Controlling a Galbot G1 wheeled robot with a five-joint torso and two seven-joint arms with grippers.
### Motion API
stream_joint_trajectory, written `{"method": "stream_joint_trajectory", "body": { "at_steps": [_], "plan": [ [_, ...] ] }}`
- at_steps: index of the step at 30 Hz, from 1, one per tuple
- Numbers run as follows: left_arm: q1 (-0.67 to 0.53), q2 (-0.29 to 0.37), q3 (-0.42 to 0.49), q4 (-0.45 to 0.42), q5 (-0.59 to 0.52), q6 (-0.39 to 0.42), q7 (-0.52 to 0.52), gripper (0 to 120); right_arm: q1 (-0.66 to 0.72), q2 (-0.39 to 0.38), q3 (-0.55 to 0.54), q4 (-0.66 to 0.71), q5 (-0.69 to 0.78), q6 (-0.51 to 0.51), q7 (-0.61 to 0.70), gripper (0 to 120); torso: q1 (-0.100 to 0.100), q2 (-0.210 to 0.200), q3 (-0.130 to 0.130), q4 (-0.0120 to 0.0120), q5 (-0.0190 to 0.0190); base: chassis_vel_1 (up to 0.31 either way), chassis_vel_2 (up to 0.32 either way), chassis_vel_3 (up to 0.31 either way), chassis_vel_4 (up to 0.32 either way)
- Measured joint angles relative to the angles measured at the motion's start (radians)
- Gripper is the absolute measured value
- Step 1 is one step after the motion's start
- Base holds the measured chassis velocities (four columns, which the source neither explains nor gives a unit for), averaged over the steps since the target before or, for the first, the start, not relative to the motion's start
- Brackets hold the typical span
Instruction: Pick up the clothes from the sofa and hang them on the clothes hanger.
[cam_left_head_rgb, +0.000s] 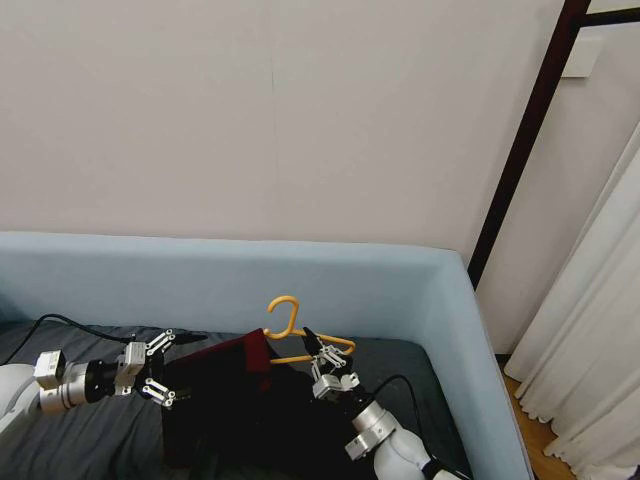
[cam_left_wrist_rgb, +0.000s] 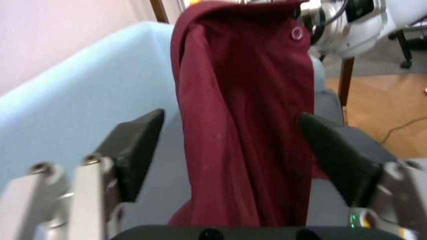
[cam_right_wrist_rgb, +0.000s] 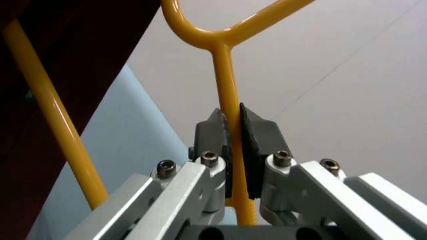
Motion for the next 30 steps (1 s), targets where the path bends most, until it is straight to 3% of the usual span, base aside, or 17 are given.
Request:
{"method": "stream_joint_trajectory", "body": {
  "at_steps": [5,7,13,20,25,30],
  "plan": [
    [-0.019,-0.017,0.007,0.026,0.043,0.006,0.011,59,-0.009,0.002,-0.002,0.014,-0.02,0.007,-0.001,4,0.0,0.0,0.0,-0.0003,0.0,0.0,0.0,0.0,0.0],
    [-0.027,-0.035,0.016,0.037,0.062,-0.008,-0.021,38,-0.013,0.009,-0.017,0.021,-0.022,0.007,-0.001,4,0.0,0.0,0.0,-0.0001,0.0,0.0,0.0,0.0,0.0],
    [-0.032,-0.038,0.019,0.044,0.084,-0.01,-0.024,12,-0.009,0.009,-0.028,0.025,-0.013,0.006,-0.001,4,0.0,0.0,0.0,-0.0001,0.0001,0.0,0.0,0.0,0.0],
    [-0.03,-0.046,0.018,0.053,0.085,-0.017,-0.016,8,-0.003,0.005,-0.039,0.036,0.026,0.002,0.006,4,0.0,0.0,0.0,-0.0001,0.0001,0.0,0.0,0.0,0.0],
    [-0.025,-0.064,0.016,0.068,0.089,-0.014,-0.005,8,0.001,0.006,-0.051,0.049,0.103,0.005,0.031,20,0.0,0.0,0.0,0.0,0.0,0.0,0.0,0.0,0.0],
    [-0.037,-0.078,0.009,0.094,0.089,-0.01,-0.004,8,-0.001,0.016,-0.062,0.053,0.209,0.102,0.061,38,0.0,0.0,0.0,0.0,0.0,0.0,0.0,0.0,0.0]
  ]
}}
